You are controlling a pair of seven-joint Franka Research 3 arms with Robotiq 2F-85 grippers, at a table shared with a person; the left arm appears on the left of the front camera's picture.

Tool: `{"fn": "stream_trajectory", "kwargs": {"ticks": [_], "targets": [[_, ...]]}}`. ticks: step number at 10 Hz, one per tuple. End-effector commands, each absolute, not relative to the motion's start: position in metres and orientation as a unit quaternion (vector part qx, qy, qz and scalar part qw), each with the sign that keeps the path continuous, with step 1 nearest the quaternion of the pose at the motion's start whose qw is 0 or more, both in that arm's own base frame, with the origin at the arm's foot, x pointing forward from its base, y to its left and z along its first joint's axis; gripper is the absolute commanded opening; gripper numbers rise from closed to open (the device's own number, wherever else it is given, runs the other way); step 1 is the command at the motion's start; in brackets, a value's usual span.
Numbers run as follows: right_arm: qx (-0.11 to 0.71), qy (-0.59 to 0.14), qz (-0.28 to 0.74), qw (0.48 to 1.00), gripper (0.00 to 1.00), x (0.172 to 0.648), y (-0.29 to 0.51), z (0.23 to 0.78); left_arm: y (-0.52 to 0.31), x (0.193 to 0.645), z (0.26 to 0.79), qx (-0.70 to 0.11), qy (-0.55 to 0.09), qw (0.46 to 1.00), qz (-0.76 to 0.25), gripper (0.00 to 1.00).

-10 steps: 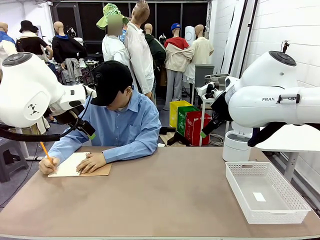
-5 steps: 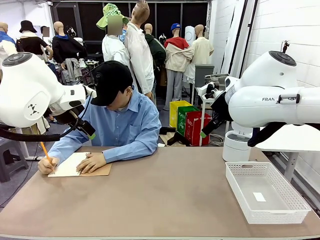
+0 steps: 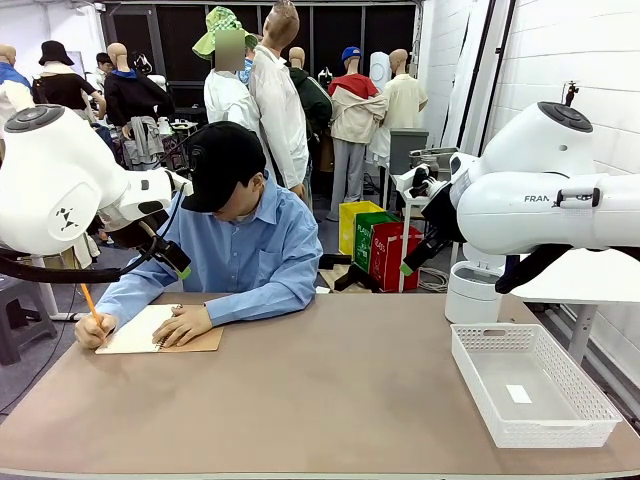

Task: Sort the paper based on its condition.
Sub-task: If a person hands you a paper, place it in the Organizing basket , and if it's crumpled, put it in the Trash can.

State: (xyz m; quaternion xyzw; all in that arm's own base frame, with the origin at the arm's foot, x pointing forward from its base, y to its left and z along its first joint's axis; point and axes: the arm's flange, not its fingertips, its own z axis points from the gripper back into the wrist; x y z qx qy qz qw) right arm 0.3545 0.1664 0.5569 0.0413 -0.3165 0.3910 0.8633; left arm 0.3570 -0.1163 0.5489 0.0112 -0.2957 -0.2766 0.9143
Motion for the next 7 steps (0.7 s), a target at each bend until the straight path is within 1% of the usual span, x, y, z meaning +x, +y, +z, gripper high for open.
{"fn": "stream_trajectory", "kwargs": {"ticks": [1,7], "targets": [[0.041,-0.316,0.391,0.864,1.00,0.3549,0.1664,0.5561,-0.1159,0.3570,0.5491,0.009,-0.296,0.914,-0.276,1.00],[0.041,-0.316,0.391,0.864,1.00,0.3549,0.1664,0.5561,-0.1159,0.3570,0.5491,0.009,-0.296,0.914,-0.276,1.00]]}}
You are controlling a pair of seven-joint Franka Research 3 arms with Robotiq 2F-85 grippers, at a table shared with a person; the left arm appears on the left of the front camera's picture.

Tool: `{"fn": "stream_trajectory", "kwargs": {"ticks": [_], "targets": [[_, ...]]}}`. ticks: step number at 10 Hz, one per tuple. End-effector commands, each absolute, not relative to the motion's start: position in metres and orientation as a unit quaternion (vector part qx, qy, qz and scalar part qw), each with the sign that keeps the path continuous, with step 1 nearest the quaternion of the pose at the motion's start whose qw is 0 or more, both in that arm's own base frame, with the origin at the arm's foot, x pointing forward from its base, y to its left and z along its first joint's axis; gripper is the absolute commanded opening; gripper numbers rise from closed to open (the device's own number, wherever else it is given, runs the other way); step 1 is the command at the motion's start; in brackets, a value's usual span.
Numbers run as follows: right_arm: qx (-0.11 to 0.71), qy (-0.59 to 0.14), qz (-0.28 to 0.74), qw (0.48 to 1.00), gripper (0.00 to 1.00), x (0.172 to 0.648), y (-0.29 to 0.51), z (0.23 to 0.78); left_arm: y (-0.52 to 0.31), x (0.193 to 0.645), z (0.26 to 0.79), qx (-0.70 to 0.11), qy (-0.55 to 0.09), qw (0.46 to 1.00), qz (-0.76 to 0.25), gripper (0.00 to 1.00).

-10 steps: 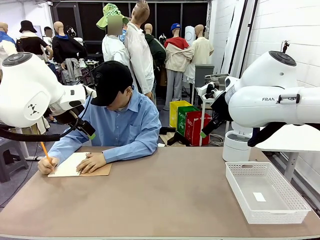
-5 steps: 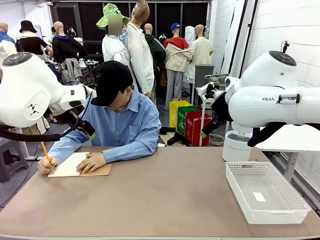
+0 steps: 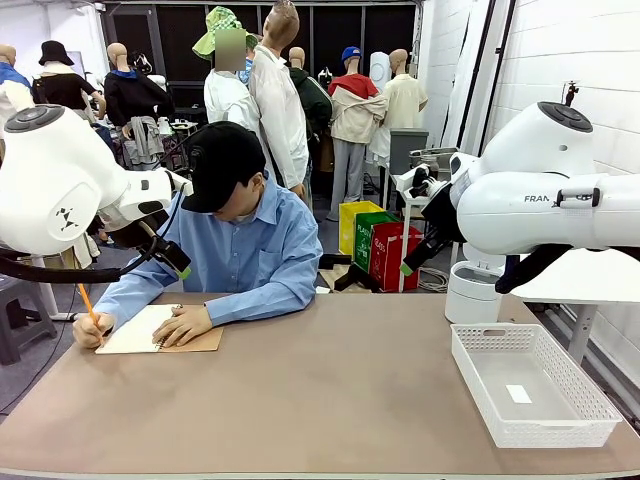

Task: Sort the paper based on its condition.
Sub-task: If a person hands you a paper, place it in the Organizing basket , and if it's crumpled, put it in the Trash can.

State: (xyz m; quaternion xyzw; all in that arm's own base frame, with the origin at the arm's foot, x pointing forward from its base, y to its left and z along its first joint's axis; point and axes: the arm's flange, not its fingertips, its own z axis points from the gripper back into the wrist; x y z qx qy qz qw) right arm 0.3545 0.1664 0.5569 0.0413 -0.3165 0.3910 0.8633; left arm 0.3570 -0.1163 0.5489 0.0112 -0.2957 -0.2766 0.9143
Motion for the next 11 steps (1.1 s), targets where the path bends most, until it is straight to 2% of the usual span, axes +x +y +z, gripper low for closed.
{"fn": "stream_trajectory", "kwargs": {"ticks": [1,11], "targets": [[0.041,-0.316,0.391,0.864,1.00,0.3549,0.1664,0.5561,-0.1159,0.3570,0.5491,0.009,-0.296,0.914,-0.276,1.00],[0.041,-0.316,0.391,0.864,1.00,0.3549,0.1664,0.5561,-0.1159,0.3570,0.5491,0.009,-0.296,0.914,-0.276,1.00]]}}
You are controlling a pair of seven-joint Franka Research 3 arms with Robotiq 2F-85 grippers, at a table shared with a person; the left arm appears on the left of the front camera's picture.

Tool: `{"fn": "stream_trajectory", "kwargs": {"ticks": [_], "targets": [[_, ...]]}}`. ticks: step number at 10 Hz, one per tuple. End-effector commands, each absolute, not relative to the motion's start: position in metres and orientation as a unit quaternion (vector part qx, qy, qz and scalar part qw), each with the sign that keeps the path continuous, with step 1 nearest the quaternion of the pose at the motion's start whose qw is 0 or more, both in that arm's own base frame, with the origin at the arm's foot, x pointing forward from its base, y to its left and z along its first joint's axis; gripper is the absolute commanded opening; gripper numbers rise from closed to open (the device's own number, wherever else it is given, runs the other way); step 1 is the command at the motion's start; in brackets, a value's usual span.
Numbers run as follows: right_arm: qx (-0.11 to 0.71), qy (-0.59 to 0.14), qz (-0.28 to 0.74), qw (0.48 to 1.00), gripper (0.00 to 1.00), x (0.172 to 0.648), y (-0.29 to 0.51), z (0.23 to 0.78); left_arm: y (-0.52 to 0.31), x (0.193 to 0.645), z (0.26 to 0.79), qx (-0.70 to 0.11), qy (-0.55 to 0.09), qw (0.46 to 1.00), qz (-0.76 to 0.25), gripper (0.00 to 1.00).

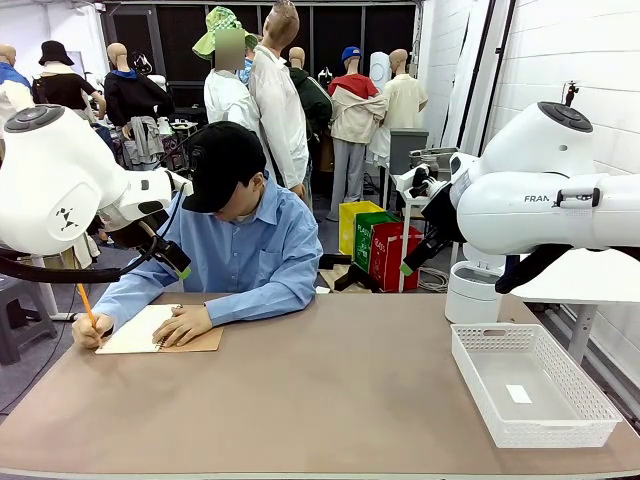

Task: Sort the paper based on its condition.
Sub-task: If a person hands you a paper, place it in the Organizing basket , and if it's crumpled, put it in the Trash can.

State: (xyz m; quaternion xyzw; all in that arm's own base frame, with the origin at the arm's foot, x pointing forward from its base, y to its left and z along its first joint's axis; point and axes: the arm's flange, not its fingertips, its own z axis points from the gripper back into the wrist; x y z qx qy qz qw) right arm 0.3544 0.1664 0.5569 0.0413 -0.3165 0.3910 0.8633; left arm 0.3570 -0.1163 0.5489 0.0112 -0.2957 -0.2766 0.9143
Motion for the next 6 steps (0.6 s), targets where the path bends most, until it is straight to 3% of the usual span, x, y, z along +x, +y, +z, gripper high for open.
{"fn": "stream_trajectory", "kwargs": {"ticks": [1,6], "targets": [[0.041,-0.316,0.391,0.864,1.00,0.3549,0.1664,0.5561,-0.1159,0.3570,0.5491,0.009,-0.296,0.914,-0.276,1.00],[0.041,-0.316,0.391,0.864,1.00,0.3549,0.1664,0.5561,-0.1159,0.3570,0.5491,0.009,-0.296,0.914,-0.276,1.00]]}}
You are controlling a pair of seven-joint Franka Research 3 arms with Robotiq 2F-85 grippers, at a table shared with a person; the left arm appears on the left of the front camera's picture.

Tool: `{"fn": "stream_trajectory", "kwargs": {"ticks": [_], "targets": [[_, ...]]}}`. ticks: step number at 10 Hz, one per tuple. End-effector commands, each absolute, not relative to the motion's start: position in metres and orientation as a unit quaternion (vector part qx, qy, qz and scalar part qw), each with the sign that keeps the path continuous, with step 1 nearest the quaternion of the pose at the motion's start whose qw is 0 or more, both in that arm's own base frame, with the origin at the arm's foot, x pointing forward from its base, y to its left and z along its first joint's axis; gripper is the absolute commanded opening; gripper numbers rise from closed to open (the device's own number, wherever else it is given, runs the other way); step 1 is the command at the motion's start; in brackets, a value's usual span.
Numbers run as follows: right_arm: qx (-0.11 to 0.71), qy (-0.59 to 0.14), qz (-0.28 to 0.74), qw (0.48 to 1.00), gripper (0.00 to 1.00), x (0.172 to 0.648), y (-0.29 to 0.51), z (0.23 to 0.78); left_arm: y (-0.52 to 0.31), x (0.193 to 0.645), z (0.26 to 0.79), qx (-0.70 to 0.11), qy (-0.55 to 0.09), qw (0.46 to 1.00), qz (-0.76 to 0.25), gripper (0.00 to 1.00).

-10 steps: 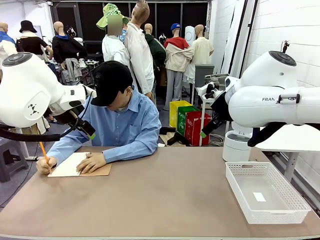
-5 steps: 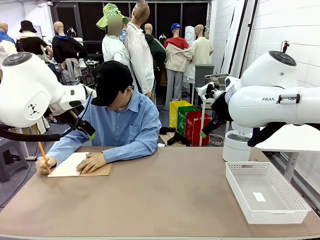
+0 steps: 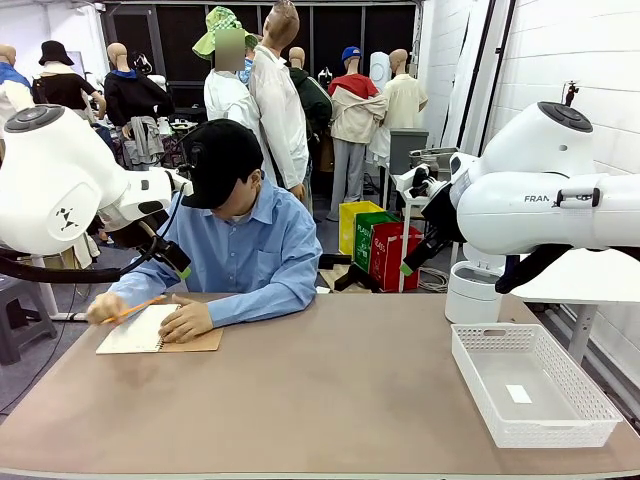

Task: Sort the paper based on its condition.
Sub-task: If a person hands you a paper, place it in the Organizing basket , and if it's crumpled, put it in the Trash can.

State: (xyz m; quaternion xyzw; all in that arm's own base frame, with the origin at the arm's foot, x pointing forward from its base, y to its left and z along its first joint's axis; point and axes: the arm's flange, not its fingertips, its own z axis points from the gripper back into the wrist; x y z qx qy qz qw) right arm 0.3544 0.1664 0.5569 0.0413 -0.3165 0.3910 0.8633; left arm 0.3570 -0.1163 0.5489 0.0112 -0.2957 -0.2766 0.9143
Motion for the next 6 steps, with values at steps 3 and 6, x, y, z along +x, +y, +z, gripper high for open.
{"fn": "stream_trajectory", "kwargs": {"ticks": [3,6], "targets": [[0.041,-0.316,0.391,0.864,1.00,0.3549,0.1664,0.5561,-0.1159,0.3570,0.5491,0.009,-0.296,0.914,-0.276,1.00],[0.041,-0.316,0.391,0.864,1.00,0.3549,0.1664,0.5561,-0.1159,0.3570,0.5491,0.009,-0.296,0.914,-0.276,1.00]]}}
